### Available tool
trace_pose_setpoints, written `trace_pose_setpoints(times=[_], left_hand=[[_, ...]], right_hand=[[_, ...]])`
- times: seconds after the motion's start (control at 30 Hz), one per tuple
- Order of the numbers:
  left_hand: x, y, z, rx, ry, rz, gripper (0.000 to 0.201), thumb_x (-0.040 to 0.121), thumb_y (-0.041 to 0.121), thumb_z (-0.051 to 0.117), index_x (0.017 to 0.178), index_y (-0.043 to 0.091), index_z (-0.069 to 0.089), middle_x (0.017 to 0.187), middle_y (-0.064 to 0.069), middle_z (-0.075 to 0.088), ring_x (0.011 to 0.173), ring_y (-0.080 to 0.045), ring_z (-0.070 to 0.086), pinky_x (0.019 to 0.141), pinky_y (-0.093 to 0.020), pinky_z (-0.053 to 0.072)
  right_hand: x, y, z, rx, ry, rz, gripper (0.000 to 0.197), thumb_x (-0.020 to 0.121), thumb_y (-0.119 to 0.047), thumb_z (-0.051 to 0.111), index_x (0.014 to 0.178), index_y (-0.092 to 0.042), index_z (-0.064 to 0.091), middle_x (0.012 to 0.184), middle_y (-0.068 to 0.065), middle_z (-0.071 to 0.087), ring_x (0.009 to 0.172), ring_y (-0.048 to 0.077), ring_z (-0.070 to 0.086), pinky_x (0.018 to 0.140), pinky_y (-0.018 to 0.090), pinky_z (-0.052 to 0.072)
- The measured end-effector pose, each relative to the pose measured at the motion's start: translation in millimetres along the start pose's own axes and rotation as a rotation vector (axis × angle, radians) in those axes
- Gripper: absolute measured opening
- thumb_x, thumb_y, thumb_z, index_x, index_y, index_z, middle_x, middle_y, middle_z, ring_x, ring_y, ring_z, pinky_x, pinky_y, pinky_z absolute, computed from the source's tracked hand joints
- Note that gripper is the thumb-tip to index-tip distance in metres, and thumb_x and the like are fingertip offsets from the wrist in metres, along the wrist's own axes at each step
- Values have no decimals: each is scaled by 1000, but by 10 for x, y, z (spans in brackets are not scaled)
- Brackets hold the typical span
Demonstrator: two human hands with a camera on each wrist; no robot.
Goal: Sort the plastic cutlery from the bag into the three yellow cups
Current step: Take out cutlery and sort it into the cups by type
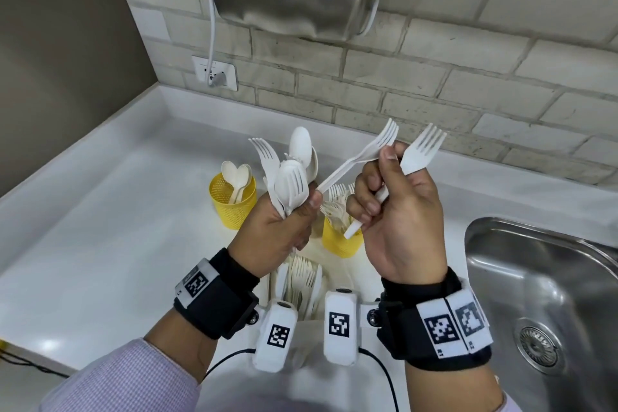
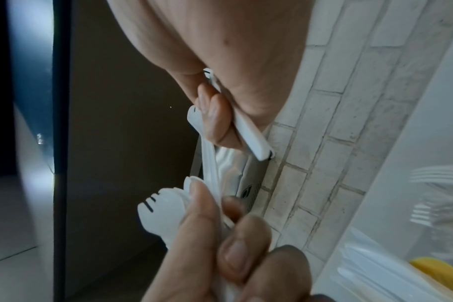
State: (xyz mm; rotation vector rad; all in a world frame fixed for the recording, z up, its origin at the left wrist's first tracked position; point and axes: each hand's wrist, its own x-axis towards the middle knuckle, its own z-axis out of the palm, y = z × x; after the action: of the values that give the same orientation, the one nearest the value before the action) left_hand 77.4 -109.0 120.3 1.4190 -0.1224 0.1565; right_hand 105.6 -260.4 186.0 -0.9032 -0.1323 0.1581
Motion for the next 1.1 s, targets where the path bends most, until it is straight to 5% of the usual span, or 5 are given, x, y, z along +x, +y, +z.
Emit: trace_pose_setpoints(times=[0.27, 0.4, 0.73, 0.93, 1.1], left_hand=[[7, 42, 88, 288, 38, 112, 19, 102, 19, 60, 83, 21, 56, 61, 19, 59, 57, 3, 55, 60, -14, 43], [16, -3, 37, 437, 45, 160, 21, 102, 26, 59, 105, 7, 67, 94, -2, 75, 95, -20, 71, 86, -42, 55], [14, 7, 12, 446, 52, 155, 37, 95, 30, 67, 123, 6, 62, 101, 11, 73, 100, -9, 70, 86, -27, 55], [12, -33, 29, 407, 37, 85, 13, 95, 22, 67, 96, 21, 54, 69, 32, 62, 68, 12, 58, 70, -4, 40], [55, -55, 21, 345, 81, 77, 14, 97, 16, 65, 90, 18, 53, 60, 26, 60, 58, 9, 57, 63, -5, 40]], right_hand=[[5, 138, 24, -77, 38, 50, 24, 93, -31, 65, 95, -12, 52, 70, 2, 34, 55, 13, 30, 46, 26, 24], [-5, 170, 97, -159, 33, -13, 25, 99, -24, 64, 82, -13, 48, 61, 1, 30, 51, 13, 29, 44, 26, 27], [31, 175, 69, -184, 203, 32, 30, 109, -31, 45, 94, -10, 60, 66, 5, 44, 56, 20, 42, 53, 30, 37], [50, -61, 31, 41, 171, -103, 37, 111, -38, 35, 92, -12, 53, 76, 12, 60, 78, 34, 67, 77, 44, 54], [-25, -156, 17, -139, 131, -323, 43, 109, -47, 31, 91, -15, 53, 62, 3, 36, 52, 21, 39, 60, 37, 46]])
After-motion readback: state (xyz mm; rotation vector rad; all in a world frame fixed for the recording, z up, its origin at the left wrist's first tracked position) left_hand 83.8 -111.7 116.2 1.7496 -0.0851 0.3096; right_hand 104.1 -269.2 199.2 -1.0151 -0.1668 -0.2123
